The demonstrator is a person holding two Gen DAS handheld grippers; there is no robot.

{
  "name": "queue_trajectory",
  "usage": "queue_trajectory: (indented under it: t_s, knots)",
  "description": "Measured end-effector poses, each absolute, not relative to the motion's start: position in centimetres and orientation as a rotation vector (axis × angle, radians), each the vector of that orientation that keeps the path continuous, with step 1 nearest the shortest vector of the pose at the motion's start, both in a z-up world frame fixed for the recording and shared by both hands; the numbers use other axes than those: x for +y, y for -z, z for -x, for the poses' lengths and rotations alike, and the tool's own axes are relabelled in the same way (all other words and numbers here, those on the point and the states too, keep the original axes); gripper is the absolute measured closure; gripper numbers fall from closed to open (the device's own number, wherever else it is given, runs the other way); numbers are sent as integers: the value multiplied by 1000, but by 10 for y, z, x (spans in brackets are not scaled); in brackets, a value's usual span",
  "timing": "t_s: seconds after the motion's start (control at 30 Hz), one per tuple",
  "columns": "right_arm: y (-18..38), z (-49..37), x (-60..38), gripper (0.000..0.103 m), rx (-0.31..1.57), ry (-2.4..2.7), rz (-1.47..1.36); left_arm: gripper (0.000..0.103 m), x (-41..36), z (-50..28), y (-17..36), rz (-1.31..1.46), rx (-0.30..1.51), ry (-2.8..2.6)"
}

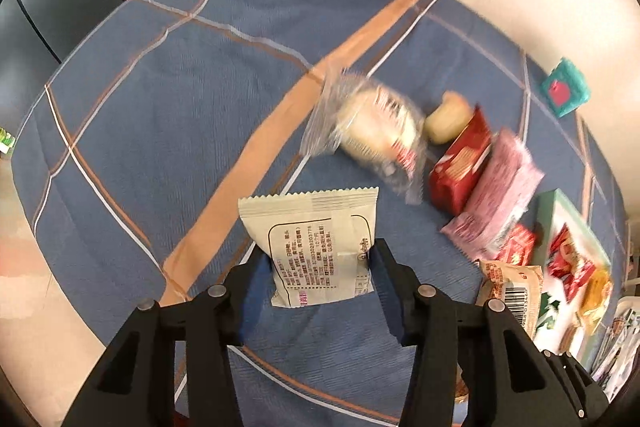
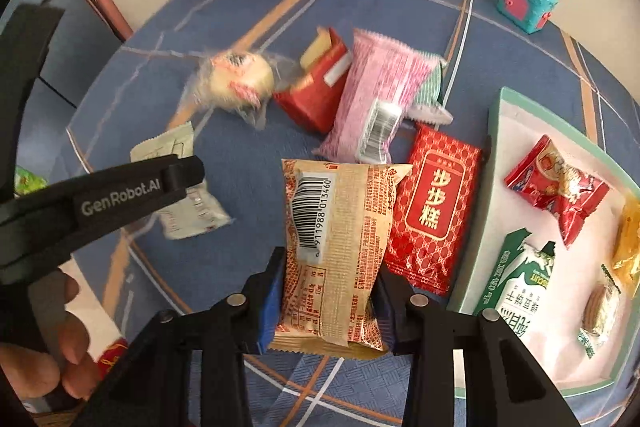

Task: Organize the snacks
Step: 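Carry the white packet and tan bread pack over the white tray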

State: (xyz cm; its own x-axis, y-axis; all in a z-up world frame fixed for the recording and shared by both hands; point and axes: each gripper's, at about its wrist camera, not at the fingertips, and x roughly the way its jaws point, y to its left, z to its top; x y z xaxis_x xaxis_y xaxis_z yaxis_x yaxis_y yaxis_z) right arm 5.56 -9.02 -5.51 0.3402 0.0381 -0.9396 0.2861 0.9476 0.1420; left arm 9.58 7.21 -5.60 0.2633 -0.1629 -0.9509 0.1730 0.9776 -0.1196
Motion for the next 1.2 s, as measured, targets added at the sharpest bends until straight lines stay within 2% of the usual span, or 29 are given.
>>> queue_trajectory:
  t_s: [0.23,0.63,1.2]
  knots:
    - [21,-41,-99,61,1158,168,-331,52,73,-93,34,19,1212,245]
    - [22,-32,-110,61,1144,206,-357,52,52,-77,17,10,1170,287]
    - [12,49,-232,61,1043,484,-541,52,-56,-4,-7,-163,1099,554]
